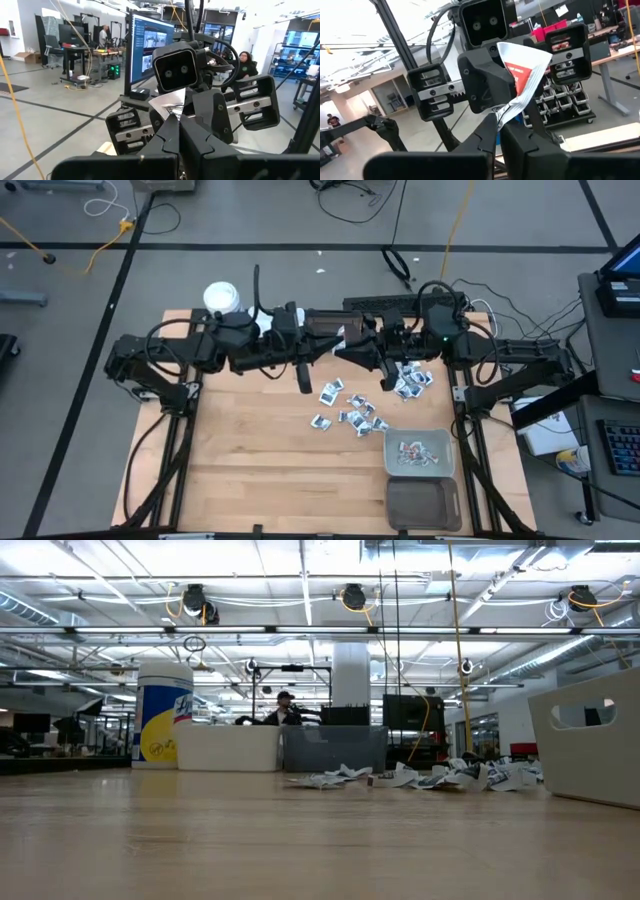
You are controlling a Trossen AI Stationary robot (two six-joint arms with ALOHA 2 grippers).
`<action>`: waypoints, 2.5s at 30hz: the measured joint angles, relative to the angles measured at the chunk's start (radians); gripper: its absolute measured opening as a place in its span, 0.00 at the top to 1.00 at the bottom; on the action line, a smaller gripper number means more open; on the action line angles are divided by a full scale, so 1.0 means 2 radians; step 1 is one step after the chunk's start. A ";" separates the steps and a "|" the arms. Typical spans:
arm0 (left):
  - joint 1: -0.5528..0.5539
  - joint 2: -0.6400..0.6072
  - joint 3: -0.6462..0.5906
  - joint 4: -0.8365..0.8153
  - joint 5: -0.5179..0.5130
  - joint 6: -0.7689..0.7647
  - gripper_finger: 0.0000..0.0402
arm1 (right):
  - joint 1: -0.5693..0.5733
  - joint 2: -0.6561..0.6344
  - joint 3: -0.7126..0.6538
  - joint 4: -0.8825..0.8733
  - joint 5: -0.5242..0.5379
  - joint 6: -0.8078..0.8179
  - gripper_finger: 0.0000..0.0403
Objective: Pick & Place First Aid Supplies
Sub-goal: Put the orange ointment pack into the gray bin
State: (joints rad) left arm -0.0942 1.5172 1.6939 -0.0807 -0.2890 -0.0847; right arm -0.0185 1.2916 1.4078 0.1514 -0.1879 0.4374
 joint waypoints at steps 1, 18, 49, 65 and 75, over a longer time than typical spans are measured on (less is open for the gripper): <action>0.000 0.000 0.000 0.000 0.000 0.001 1.00 | 0.000 0.000 0.000 0.001 0.000 0.002 0.98; -0.013 -0.024 -0.001 -0.022 0.031 -0.013 0.74 | 0.000 -0.051 0.001 -0.088 -0.009 0.009 1.00; -0.002 -0.072 -0.001 -0.143 0.025 -0.059 0.51 | 0.207 -0.073 0.027 -0.860 0.054 0.205 1.00; -0.003 -0.234 -0.231 -0.109 0.105 -0.001 0.51 | 0.241 -0.073 -0.263 -0.578 0.057 0.282 1.00; -0.022 -0.382 -0.423 -0.025 0.050 -0.002 0.51 | 0.290 -0.046 -0.303 -0.521 0.039 0.271 1.00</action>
State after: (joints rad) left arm -0.1387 0.7541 0.8481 -0.1307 -0.1886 -0.0880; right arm 0.5609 1.1989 0.8024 -0.8902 -0.1103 0.9798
